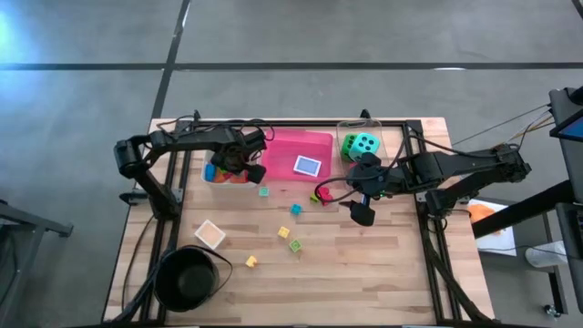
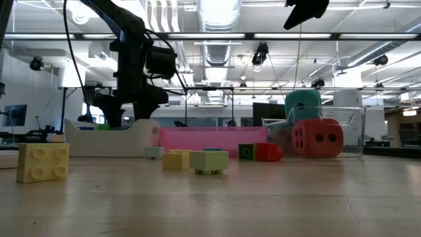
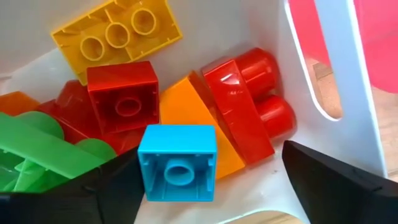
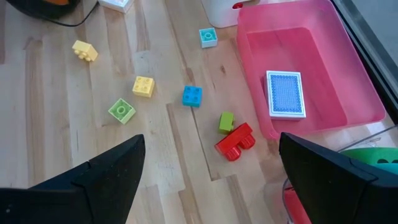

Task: Pick & Place Toys
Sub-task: Put the blue game piece into the white bin

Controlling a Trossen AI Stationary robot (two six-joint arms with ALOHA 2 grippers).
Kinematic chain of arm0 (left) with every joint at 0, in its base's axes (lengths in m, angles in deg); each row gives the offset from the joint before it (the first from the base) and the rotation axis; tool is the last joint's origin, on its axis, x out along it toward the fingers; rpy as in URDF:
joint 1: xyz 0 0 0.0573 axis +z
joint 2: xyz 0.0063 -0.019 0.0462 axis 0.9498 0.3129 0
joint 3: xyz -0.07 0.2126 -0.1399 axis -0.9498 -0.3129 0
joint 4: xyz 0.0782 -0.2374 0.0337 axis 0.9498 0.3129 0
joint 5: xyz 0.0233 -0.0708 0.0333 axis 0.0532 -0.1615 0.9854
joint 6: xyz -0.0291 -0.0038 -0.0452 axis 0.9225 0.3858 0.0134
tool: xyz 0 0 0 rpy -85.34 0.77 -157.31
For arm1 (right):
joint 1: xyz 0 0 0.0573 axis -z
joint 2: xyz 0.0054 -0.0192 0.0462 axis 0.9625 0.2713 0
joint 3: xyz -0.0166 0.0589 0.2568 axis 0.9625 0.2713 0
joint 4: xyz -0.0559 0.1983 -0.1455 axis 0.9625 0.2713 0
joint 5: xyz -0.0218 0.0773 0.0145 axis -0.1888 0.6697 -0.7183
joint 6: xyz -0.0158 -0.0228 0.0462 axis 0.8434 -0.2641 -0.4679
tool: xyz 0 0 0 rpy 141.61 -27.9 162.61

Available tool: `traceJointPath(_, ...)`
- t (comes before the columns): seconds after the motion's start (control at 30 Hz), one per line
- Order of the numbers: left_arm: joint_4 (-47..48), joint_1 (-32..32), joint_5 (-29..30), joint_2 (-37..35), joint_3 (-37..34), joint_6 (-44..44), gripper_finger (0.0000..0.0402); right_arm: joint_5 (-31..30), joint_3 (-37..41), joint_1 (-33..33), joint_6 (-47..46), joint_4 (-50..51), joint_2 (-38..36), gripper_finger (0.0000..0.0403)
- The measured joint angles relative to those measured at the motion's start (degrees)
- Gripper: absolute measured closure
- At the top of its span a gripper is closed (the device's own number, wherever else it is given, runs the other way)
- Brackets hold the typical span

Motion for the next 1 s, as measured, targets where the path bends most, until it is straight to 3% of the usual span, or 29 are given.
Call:
traceJointPath(0.3,-1.31,0.02,-2.96,-0.38,0.02,-1.77,0.0029,0.14,0.0,0.0,0.0,0.01,0.0,0.0041)
traceJointPath(0.53,-2.93,1.07,-3.74,-1.47,0.09,3.15,0.0028,0.61,0.0,-0.02,0.0,0.04,0.0,0.0041)
traceJointPath(0.77,-1.84,0.96,-0.83,-2.99,0.09,2.71,0.0028,0.63,0.0,-0.02,0.14,0.06,0.0,0.0041)
traceJointPath(0.87,-3.81,0.98,-2.23,-4.22,0.15,1.18,0.0028,0.64,0.0,-0.02,0.22,0.08,0.02,0.0041)
traceJointPath(1.0,-0.78,1.06,1.56,-4.95,0.9,0.28,0.0028,0.66,0.0,-0.01,0.21,0.08,0.02,0.0041)
